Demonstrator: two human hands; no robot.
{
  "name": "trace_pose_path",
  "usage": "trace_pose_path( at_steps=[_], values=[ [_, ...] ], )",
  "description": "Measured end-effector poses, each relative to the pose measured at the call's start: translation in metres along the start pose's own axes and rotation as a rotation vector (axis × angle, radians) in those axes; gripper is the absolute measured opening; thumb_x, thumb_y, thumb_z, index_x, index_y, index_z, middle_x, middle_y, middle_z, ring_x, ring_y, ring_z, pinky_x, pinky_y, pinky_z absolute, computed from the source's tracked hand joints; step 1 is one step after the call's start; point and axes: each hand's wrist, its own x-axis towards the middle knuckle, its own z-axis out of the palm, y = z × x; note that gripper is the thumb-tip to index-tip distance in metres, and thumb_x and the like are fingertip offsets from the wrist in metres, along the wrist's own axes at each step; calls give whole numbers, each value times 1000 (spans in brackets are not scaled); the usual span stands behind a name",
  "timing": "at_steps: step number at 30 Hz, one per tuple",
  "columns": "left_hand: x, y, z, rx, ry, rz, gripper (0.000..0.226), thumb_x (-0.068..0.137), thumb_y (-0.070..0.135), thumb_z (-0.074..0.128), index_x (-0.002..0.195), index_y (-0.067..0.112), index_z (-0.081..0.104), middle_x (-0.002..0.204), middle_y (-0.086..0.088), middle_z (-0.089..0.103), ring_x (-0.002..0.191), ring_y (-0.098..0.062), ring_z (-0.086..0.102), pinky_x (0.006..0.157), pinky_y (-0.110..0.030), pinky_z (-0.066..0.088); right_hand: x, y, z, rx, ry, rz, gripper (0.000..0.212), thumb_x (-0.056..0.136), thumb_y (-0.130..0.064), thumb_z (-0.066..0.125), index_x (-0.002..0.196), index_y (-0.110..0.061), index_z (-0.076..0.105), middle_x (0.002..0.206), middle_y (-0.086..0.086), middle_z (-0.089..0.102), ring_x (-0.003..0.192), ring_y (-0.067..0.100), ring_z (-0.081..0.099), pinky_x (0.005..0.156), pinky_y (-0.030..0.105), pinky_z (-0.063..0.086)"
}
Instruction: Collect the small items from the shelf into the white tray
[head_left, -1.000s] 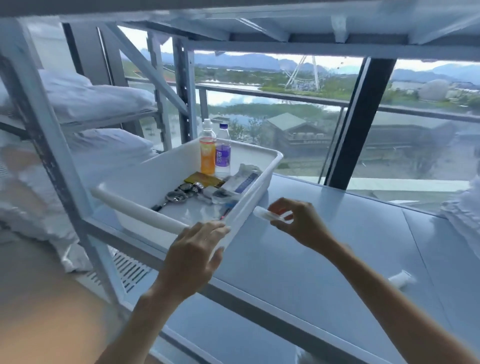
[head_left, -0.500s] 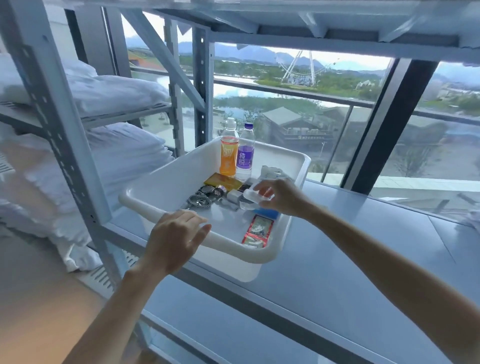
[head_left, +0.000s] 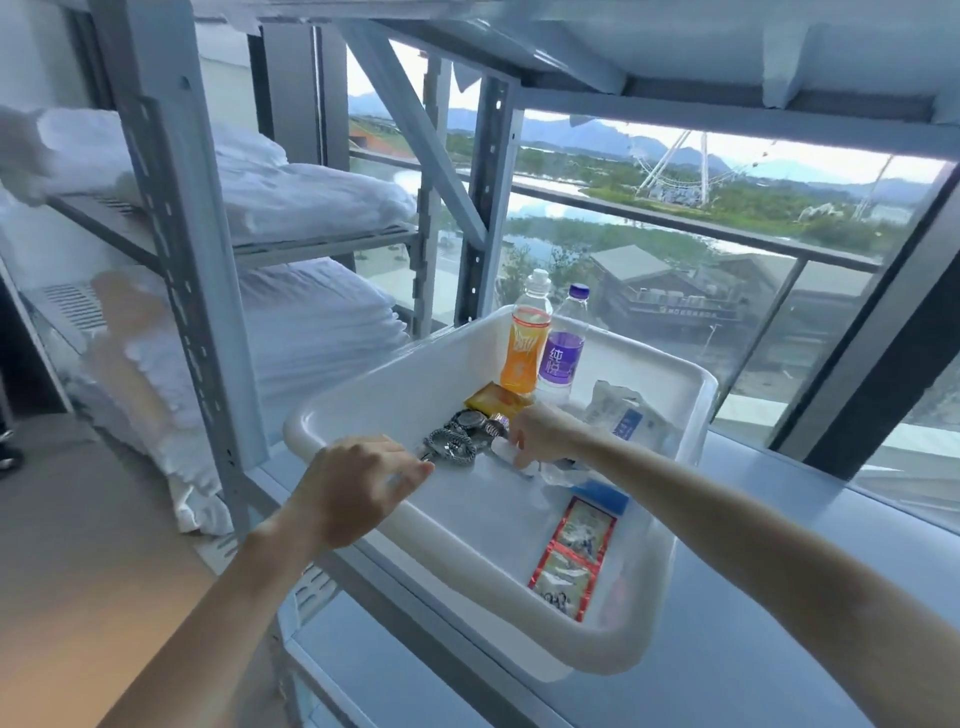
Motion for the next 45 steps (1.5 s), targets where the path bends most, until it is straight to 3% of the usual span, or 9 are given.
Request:
trace_pose_path(
  at_steps=[5,9,14,21,24,28,31,39,45],
  values=[
    [0,-3,3,34,3,5,69,80,63,9,94,31,69,93,17,69,97,-2,57,78,-23,38,33,-11,20,-10,-55,50,26,77,-11,70,101,0,66,95,12,65,87,27,66,63,31,52],
    [0,-5,2,4,-15,25,65,79,62,13,96,34,69,94,16,70,99,-4,58,82,-24,37,51,-16,28,-40,-32,79,19,74,-6,67,93,-4,66,88,9,62,81,27,68,45,22,40],
    [-1,-9,2,30,-50,33,67,78,62,9,99,36,67,97,18,69,102,-1,57,86,-25,38,58,-16,33,-118,79,109,21,77,-1,57,95,-8,65,90,8,65,83,26,63,62,29,40],
    [-1,-9,-4,-47,-78,70,70,75,68,10,99,35,67,96,20,68,91,-8,62,77,-27,42,32,-7,7,40,115,98,29,79,-33,71,104,-20,66,92,-1,67,74,16,60,53,23,44],
    [4,9,0,-102,-122,120,76,71,74,6,111,39,61,109,25,64,99,-2,60,79,-25,44,-9,6,-8,147,244,113,23,81,-25,69,103,-20,67,92,-1,68,76,15,61,60,25,50],
    [10,62,5,-160,-147,317,78,79,72,8,132,30,48,130,15,55,117,-6,53,92,-29,46,-90,37,-13,278,444,169,18,81,-15,70,99,-14,70,91,5,72,74,13,63,68,24,53],
    [11,104,9,-200,-111,453,68,85,64,24,133,23,48,134,9,52,122,-12,49,95,-33,45,-160,61,-2,334,549,247,18,80,-10,72,98,-8,71,94,6,66,78,12,61,73,21,49],
    [-11,221,55,-317,-229,808,58,90,54,40,137,21,42,140,7,45,133,-13,35,108,-31,32,-339,108,65,353,424,698,19,83,-15,67,102,-13,69,109,5,59,96,15,58,84,27,45],
    [-26,282,132,-174,-412,836,64,93,55,30,146,19,22,154,3,22,142,-13,18,115,-29,17,-423,142,111,371,356,940,18,84,-11,61,99,-14,71,105,8,61,99,21,61,89,33,47]
  ],
)
